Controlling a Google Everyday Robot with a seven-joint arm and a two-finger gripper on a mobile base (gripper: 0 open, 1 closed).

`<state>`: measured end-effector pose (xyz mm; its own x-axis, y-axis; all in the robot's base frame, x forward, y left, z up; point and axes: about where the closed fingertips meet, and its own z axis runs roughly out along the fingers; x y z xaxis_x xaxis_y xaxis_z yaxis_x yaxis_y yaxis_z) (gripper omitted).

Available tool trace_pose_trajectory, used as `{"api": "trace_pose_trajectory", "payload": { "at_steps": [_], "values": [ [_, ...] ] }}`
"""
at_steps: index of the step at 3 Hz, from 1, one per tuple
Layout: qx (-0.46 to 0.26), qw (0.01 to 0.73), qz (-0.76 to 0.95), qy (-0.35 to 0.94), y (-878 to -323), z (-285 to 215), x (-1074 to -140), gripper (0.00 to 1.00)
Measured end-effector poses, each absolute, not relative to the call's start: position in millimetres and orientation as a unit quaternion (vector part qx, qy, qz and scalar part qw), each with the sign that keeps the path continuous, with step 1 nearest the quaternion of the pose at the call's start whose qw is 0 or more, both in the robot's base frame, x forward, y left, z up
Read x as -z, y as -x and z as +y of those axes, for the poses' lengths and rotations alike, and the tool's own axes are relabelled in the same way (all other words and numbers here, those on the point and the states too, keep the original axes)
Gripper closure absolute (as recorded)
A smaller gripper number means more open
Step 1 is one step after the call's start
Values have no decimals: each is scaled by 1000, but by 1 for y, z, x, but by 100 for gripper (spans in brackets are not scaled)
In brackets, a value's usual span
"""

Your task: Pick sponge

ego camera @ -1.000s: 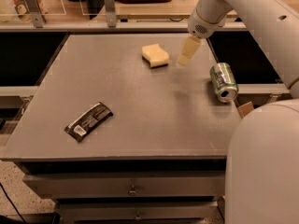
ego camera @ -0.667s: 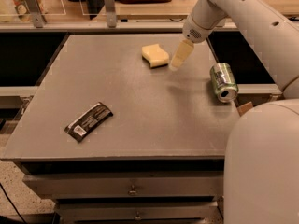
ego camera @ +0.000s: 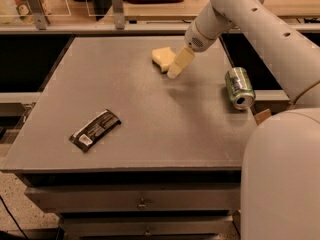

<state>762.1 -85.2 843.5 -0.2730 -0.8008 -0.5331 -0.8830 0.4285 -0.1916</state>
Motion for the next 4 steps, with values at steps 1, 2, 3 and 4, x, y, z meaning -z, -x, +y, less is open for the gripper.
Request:
{"api": "trace_pose_trajectory", "payload": {
  "at_steps": [1,2,3,4],
  "values": [
    [-110,300,788,527,-764,-70,-834,18],
    [-126,292,787,528,-765,-60,-820,41],
    [-127,291,787,529,-764,-58,-823,65],
    [-127,291,787,529,-764,-58,-824,87]
  ]
}}
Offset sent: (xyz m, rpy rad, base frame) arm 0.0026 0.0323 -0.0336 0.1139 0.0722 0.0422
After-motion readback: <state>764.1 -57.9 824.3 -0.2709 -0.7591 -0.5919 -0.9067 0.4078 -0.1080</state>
